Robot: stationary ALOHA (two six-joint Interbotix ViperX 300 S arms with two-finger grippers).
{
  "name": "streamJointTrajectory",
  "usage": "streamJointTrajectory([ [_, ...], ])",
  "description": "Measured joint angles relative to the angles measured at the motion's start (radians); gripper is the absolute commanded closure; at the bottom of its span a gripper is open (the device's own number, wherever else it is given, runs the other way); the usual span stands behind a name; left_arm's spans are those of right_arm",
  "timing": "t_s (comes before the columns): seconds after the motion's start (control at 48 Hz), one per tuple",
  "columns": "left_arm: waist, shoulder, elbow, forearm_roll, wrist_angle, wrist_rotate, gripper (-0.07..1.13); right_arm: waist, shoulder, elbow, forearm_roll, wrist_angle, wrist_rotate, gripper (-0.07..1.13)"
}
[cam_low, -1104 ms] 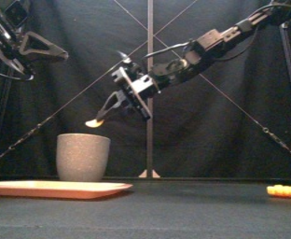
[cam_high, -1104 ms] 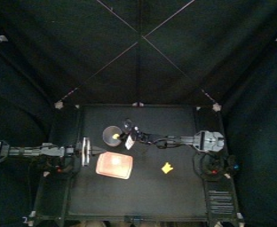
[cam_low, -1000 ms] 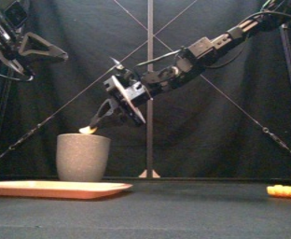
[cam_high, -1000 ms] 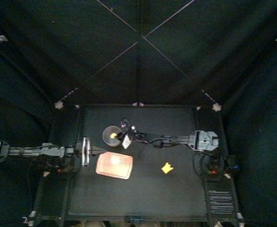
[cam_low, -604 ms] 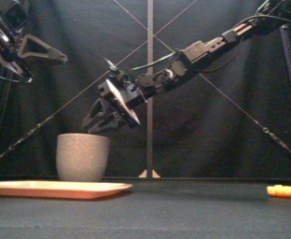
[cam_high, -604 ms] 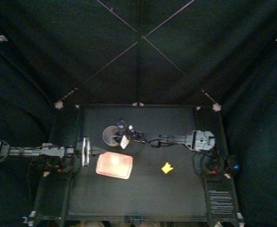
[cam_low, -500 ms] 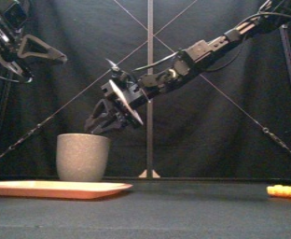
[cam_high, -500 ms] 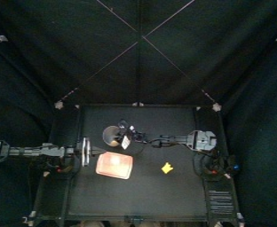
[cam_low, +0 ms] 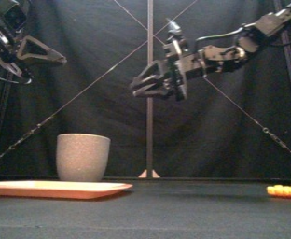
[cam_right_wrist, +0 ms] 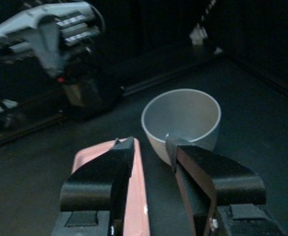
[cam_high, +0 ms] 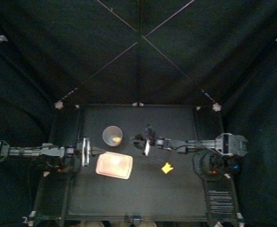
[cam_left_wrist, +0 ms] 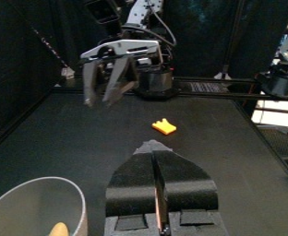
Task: Pick the chip then place it in the grey bowl
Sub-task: Drop chip in the grey bowl and return to neutral
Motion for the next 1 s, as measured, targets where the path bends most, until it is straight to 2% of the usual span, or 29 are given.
streamJointTrajectory([
  [0.188,0.003,0.000,0.003,0.000,0.000,0.000,1.05,0.034,-0.158,0.216,-0.021,-0.130,0.002,0.32],
  [0.562,0.015,0.000,0.009,0.000,0.000,0.000,1.05,0.060,-0.520,0.511,-0.054,-0.143,0.011,0.32],
  [0.75,0.026,0.000,0.018,0.000,-0.002,0.000,1.05,0.064,-0.640,0.597,-0.052,-0.141,0.011,0.32],
  [1.0,0.034,0.000,0.026,0.000,0.000,0.000,1.05,0.066,-0.657,0.623,-0.066,-0.049,0.011,0.32],
])
